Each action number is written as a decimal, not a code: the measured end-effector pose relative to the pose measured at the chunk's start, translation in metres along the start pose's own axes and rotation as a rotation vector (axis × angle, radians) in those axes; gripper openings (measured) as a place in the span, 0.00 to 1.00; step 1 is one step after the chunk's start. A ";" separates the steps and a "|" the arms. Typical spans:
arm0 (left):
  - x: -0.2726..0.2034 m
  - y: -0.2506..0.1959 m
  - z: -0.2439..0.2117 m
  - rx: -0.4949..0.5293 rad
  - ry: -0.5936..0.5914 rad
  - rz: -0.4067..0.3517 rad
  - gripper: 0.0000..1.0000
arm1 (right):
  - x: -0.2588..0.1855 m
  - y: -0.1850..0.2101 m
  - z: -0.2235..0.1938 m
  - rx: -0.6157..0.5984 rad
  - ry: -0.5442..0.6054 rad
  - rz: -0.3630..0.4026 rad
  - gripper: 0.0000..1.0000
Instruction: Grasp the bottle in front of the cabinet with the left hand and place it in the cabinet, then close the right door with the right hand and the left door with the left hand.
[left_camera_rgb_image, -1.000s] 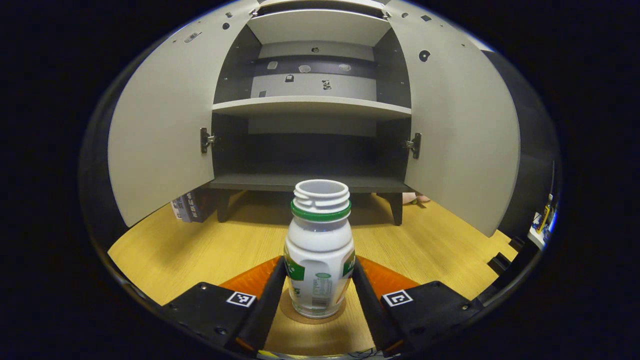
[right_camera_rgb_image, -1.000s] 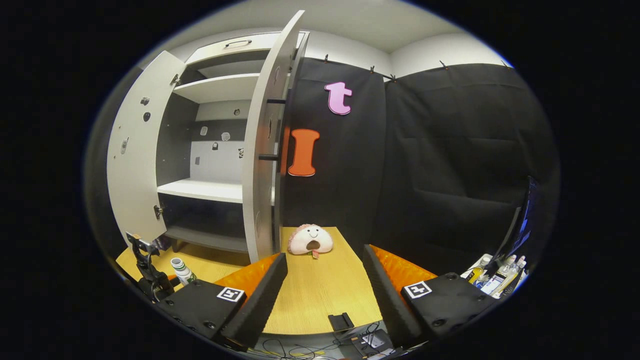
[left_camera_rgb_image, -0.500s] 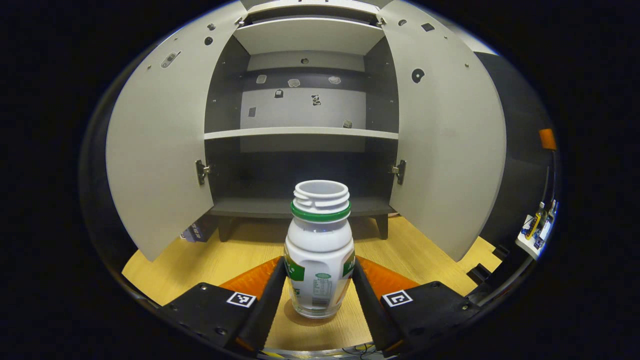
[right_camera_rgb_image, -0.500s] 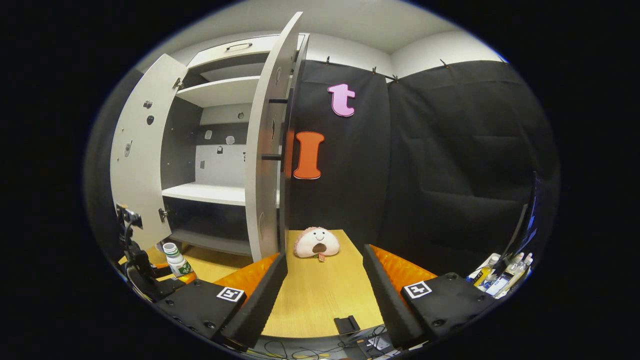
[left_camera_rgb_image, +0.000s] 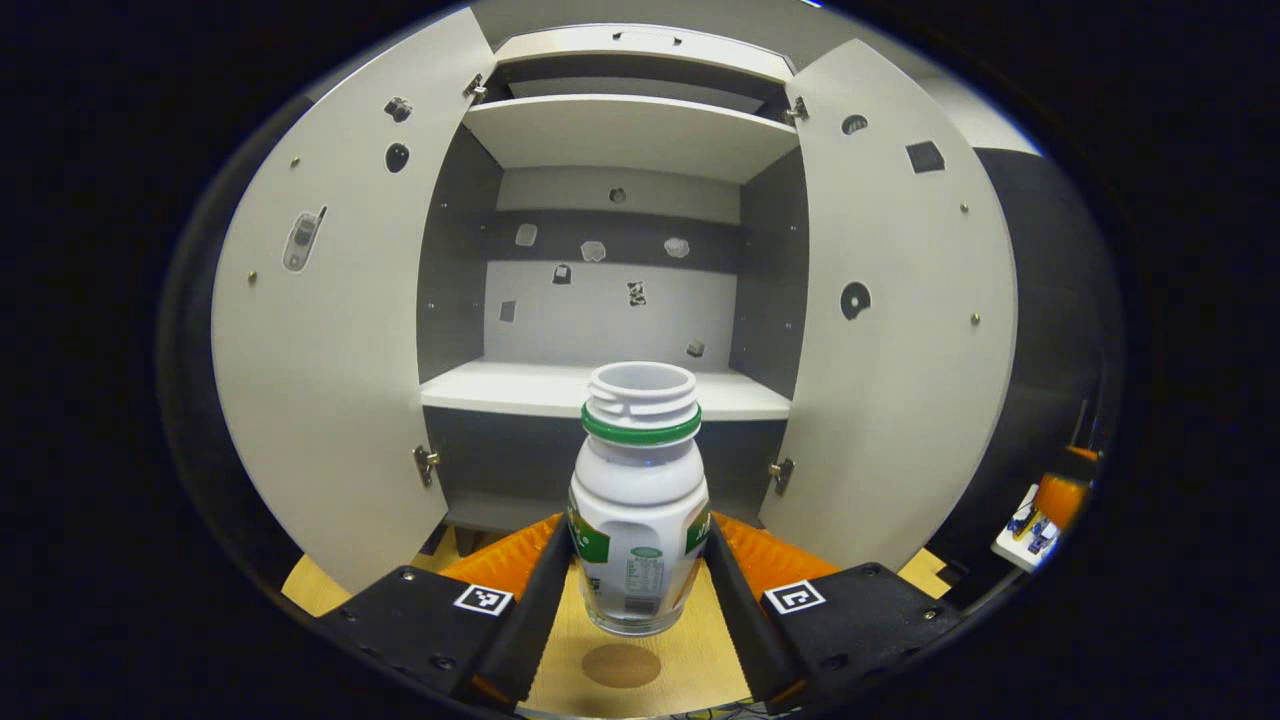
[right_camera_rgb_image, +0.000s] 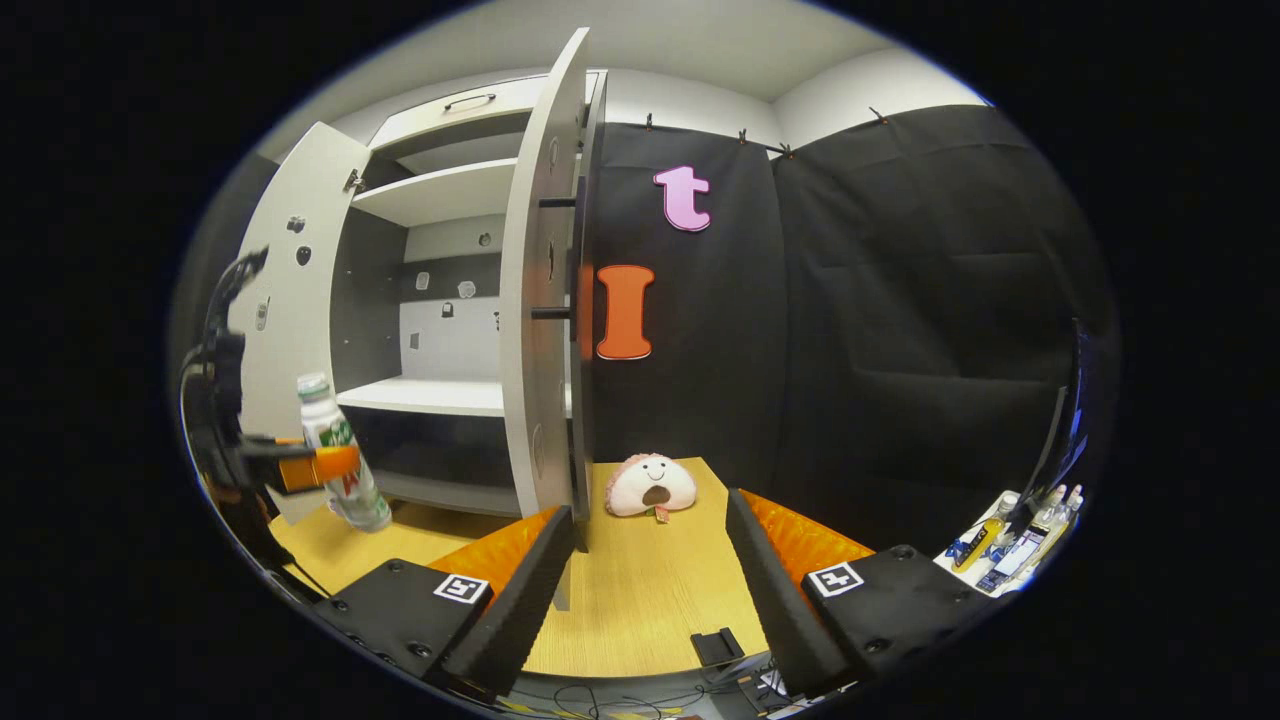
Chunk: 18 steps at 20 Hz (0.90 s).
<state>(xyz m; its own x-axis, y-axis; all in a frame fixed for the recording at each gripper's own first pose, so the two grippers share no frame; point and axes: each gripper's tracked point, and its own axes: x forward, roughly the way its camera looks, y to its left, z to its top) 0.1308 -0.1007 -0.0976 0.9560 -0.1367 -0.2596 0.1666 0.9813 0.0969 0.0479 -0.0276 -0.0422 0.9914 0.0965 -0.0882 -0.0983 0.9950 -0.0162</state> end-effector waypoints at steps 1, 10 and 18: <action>0.005 0.001 0.015 -0.010 -0.007 -0.006 0.77 | 0.000 0.002 -0.001 0.002 0.003 0.003 0.94; 0.080 0.028 0.094 0.030 -0.009 0.019 0.77 | -0.009 -0.008 -0.005 -0.003 0.004 -0.011 1.00; 0.154 0.048 0.124 0.087 -0.009 0.070 0.77 | -0.002 -0.036 -0.007 -0.005 0.004 -0.085 1.00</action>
<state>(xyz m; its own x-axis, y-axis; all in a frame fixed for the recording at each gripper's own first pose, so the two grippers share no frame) 0.3163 -0.0911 -0.0143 0.9680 -0.0700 -0.2409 0.1195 0.9730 0.1975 0.0485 -0.0638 -0.0482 0.9958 0.0119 -0.0908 -0.0146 0.9995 -0.0290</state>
